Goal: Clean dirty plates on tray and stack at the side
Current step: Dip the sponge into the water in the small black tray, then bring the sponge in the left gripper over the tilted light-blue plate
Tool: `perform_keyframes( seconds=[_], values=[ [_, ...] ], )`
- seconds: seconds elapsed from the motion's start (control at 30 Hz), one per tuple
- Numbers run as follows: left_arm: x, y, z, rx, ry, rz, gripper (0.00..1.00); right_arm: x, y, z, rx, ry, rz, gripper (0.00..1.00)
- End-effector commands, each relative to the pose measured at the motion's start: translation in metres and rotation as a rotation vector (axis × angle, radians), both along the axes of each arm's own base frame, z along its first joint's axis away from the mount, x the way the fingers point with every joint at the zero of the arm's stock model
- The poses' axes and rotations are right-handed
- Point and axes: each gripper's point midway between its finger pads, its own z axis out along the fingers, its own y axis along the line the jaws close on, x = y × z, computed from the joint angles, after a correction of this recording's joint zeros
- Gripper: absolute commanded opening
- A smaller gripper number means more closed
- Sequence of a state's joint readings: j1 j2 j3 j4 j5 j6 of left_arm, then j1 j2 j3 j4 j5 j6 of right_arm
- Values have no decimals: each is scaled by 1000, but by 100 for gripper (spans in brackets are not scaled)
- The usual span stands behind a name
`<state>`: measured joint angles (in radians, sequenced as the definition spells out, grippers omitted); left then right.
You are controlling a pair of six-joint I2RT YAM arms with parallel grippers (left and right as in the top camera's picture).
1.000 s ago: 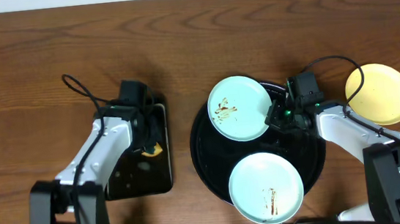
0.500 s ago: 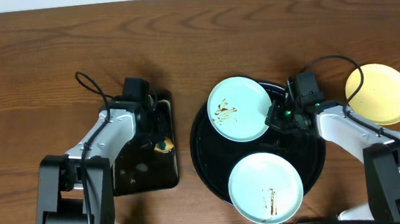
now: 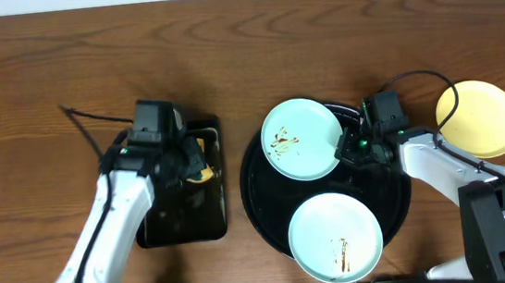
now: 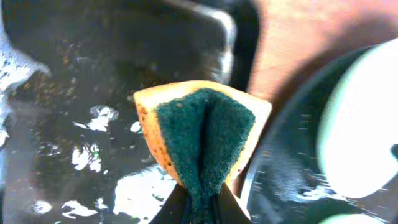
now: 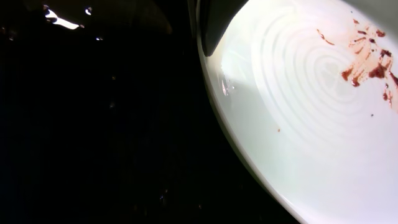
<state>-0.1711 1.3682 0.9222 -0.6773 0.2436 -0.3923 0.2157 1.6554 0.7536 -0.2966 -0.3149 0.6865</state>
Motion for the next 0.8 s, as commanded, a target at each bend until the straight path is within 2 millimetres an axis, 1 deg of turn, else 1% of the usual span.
perform_keyframes(
  seconds=[0.0, 0.07, 0.17, 0.23, 0.27, 0.37, 0.43, 0.57, 0.67, 0.7, 0.77],
  values=[
    [0, -28, 23, -156, -57, -83, 7, -9, -11, -13, -41, 43, -4, 1],
    [3, -42, 28, -224, -73, -118, 8, -10, -11, -13, -41, 44, -4, 1],
    [9, -61, 29, -291, -84, -169, 7, -13, -12, -14, -43, 58, -4, 1],
    [10, -76, 26, -338, -78, -214, 7, -15, -13, -15, -45, 68, -3, 1],
    [10, -92, 23, -386, -69, -262, 7, -17, -13, -16, -48, 76, 0, 1],
    [8, -116, 17, -445, -49, -320, 7, -20, -11, -15, -44, 78, 20, 1],
    [7, -128, 13, -454, -44, -340, 7, -18, -13, -12, -58, 62, 30, 2],
    [6, -145, 16, -470, -65, -379, 7, -12, -24, 5, -129, 25, 22, 1],
    [3, -153, 19, -485, -68, -392, 7, -6, -34, 25, -197, -3, 28, 2],
    [1, -158, 20, -489, -70, -405, 7, -5, -39, 37, -235, -6, 36, 2],
    [-1, -162, 21, -495, -72, -418, 7, -6, -45, 42, -278, 2, 35, 2]
  ],
)
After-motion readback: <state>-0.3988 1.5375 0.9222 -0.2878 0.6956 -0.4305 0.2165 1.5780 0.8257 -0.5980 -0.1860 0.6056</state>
